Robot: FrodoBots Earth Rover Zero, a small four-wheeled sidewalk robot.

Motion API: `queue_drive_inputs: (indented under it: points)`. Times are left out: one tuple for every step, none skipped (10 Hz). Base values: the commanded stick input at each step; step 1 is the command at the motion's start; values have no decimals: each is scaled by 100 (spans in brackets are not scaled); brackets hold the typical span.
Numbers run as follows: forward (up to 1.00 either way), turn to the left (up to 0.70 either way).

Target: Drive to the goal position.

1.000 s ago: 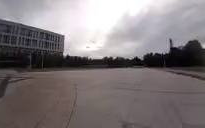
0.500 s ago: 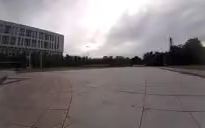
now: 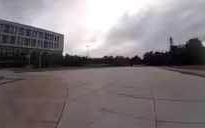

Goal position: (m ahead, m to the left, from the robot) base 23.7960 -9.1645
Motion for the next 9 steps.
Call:
queue_drive_inputs:
  points:
    - [70,0]
    - [70,0]
    - [70,0]
    - [70,0]
    - [70,0]
    - [70,0]
    - [70,0]
    - [70,0]
    - [70,0]
